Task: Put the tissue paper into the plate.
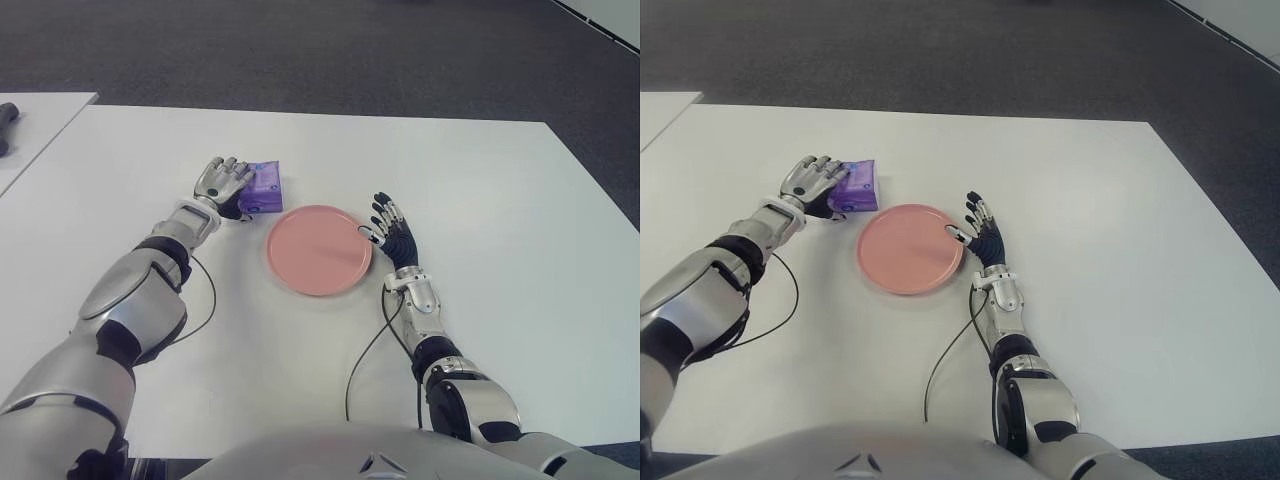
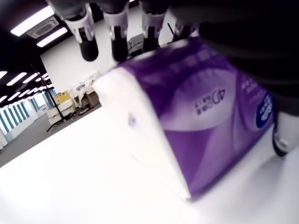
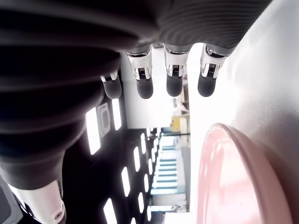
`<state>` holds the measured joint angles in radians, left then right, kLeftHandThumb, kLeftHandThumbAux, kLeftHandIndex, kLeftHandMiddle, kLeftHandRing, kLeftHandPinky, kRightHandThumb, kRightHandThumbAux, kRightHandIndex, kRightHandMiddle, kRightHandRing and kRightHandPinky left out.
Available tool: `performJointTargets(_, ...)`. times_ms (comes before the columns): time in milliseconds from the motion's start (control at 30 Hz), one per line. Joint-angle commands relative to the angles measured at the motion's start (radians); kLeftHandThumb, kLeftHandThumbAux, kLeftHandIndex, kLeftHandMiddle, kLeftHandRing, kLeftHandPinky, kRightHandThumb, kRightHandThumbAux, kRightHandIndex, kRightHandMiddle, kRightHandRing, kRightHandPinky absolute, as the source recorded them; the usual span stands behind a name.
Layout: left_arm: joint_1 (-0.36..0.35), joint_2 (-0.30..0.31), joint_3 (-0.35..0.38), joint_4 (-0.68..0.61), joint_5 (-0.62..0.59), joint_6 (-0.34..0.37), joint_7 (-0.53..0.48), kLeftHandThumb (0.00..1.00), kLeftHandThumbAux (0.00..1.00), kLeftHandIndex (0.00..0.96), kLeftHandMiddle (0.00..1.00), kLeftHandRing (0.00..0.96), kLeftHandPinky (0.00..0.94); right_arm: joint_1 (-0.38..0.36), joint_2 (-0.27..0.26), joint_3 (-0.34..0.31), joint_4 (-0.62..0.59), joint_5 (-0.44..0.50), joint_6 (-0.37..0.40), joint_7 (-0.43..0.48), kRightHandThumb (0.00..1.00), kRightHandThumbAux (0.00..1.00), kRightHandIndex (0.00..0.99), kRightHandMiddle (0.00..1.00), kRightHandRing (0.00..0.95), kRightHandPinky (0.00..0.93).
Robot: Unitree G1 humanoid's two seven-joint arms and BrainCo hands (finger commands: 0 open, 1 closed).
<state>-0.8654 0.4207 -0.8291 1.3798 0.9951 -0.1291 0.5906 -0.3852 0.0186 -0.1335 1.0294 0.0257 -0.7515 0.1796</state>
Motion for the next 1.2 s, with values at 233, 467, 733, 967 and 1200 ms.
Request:
performJointTargets(233, 0.096, -0.042, -0.012, 0.022, 0.014, -0.008, 0.158, 0.464, 0.596, 0.41, 0.618, 0.61, 0.662, 0.153, 0.003, -0.018, 0.076, 0.025, 0.013, 0.011, 0.096, 0.706, 0.062, 0.03, 0.013, 0.055)
performJointTargets(467, 0.118, -0.065, 0.03, 0.016, -0.03, -0.022, 0.198, 0.695, 0.694, 0.435, 0.682, 0.667, 0.71, 0.155, -0.001, -0.021, 0.074, 0.028, 0.013, 0.018, 0.096, 0.706, 0.062, 0.03, 0.013, 0.055)
performJointTargets(733, 0.128, -0.075, 0.048, 0.019, -0.041, -0.008, 0.199, 0.709, 0.704, 0.441, 0.753, 0.732, 0.762, 0.157, -0.004, -0.023, 0.071, 0.032, 0.013, 0.024, 0.096, 0.706, 0.062, 0.03, 0.013, 0.055)
performJointTargets(967, 0.135, -0.078, 0.045, 0.019, -0.03, -0.016, 0.199, 0.707, 0.706, 0.443, 0.792, 0.773, 0.791, 0.156, -0.008, -0.023, 0.07, 0.038, 0.014, 0.029, 0.096, 0.706, 0.062, 0.03, 0.013, 0.055)
performJointTargets(1200, 0.138, -0.077, 0.041, 0.019, -0.026, -0.024, 0.193, 0.706, 0.707, 0.443, 0.807, 0.797, 0.808, 0.155, -0.011, -0.025, 0.07, 0.04, 0.016, 0.032, 0.096, 0.706, 0.062, 0.03, 0.013, 0.055)
